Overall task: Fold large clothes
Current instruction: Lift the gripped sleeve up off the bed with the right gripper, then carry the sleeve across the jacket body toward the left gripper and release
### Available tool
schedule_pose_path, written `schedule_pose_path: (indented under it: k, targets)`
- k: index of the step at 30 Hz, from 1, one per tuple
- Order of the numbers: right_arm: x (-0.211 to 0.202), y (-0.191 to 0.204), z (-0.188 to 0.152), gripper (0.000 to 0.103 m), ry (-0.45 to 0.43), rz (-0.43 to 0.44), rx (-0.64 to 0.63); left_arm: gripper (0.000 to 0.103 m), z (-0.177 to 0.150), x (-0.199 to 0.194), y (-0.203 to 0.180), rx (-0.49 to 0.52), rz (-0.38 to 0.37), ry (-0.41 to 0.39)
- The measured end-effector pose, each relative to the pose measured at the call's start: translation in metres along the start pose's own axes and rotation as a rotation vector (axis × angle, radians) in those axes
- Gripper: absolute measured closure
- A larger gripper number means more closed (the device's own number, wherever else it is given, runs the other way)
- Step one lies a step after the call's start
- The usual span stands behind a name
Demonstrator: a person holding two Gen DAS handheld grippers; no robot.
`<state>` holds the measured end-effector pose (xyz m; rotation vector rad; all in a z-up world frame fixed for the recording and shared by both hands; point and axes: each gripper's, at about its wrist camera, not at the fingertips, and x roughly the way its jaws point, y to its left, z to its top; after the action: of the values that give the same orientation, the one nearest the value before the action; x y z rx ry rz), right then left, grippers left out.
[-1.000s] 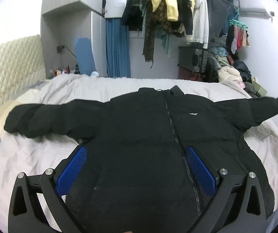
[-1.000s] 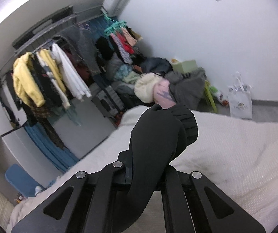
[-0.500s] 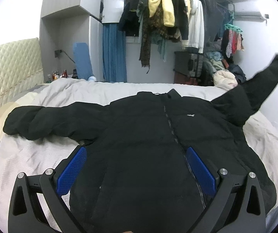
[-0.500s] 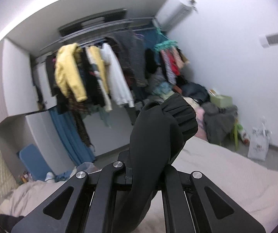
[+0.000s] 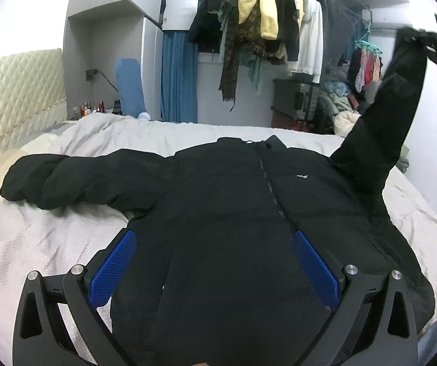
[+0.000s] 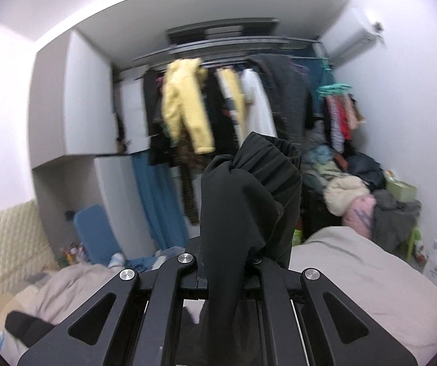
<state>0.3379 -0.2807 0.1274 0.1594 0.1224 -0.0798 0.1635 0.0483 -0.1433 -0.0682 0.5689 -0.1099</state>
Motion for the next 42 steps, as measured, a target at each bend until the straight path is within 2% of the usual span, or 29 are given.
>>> schedule_pose_path:
  k: [6, 11, 18, 25, 29, 35, 38, 42]
  targets:
    - [0.018, 0.079, -0.026, 0.099, 0.030, 0.108, -0.078, 0.000, 0.003, 0.000, 0.005, -0.008, -0.010, 0.005]
    - [0.034, 0.132, -0.062, 0.098, 0.063, 0.202, -0.078, 0.000, 0.004, -0.002, 0.005, 0.029, 0.010, 0.004]
    - [0.069, 0.201, -0.130, 0.097, 0.158, 0.308, -0.071, 0.000, 0.006, -0.002, 0.014, 0.042, 0.022, -0.001]
    - [0.091, 0.265, -0.223, 0.095, 0.286, 0.387, -0.137, 0.000, 0.010, 0.001, 0.034, 0.003, 0.023, -0.011]
    - [0.104, 0.292, -0.280, 0.095, 0.384, 0.428, -0.189, 0.000, 0.010, 0.004, 0.049, -0.042, 0.014, -0.005]
    - [0.128, 0.308, -0.351, 0.093, 0.541, 0.428, -0.204, 0.000, 0.009, 0.009, 0.064, -0.088, -0.004, -0.001]
    - [0.141, 0.308, -0.376, 0.093, 0.618, 0.415, -0.207, 0.000, 0.007, 0.013, 0.067, -0.103, -0.023, 0.011]
    - [0.154, 0.303, -0.398, 0.084, 0.704, 0.413, -0.174, 0.000, 0.006, 0.022, 0.071, -0.115, -0.038, 0.023]
